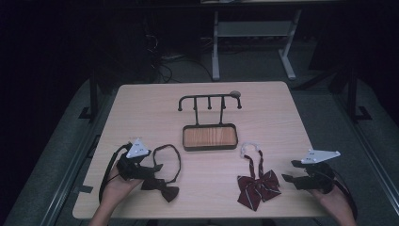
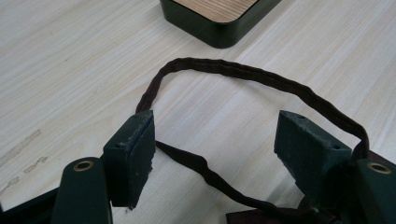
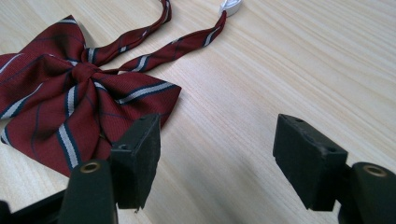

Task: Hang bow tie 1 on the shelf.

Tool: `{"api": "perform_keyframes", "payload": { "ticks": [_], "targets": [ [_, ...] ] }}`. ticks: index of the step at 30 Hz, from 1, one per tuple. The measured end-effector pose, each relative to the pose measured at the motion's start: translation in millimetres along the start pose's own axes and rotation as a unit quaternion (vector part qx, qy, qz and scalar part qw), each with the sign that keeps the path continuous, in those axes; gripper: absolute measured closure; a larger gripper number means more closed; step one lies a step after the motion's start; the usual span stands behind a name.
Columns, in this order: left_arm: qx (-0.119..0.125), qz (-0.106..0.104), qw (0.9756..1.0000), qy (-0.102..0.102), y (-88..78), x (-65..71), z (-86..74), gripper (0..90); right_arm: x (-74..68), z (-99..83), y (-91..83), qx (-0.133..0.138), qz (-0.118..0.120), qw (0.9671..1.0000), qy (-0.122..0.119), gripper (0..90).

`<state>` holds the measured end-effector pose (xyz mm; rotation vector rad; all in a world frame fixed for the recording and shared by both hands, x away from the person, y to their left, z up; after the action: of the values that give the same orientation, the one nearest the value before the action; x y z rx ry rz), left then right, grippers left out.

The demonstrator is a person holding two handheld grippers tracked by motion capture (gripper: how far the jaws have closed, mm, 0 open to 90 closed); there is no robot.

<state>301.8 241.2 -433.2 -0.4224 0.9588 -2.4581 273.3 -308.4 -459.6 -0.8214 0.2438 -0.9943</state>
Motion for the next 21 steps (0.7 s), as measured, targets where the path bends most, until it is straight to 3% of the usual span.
{"api": "perform_keyframes", "payload": {
  "ticks": [13,18,21],
  "targets": [
    [-0.002,-0.006,1.0000,0.005,3.5,2.3,1.1,29.6,-5.7,4.2,0.7,0.002,0.005,1.0000,-0.003,30.8],
    [-0.016,0.002,0.9998,0.014,0.4,2.4,-1.1,29.5,-9.3,11.1,1.2,-0.001,0.013,0.9999,0.003,29.1],
    [-0.006,0.008,0.9999,0.010,-1.8,2.5,-1.4,29.6,-12.7,19.3,4.5,-0.004,0.019,0.9998,-0.001,28.5]
  ]
}}
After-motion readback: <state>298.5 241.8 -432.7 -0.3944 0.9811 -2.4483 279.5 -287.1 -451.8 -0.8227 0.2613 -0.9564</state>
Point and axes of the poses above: each handheld gripper's, and its own axes: y roughly forward along the jaws, z roughly out of its top, x roughly to its right, the point moved 1 cm from there along y, roughly forward along the jaws, and after that the axes turned 15 degrees about -z, right-handed, at the moved point
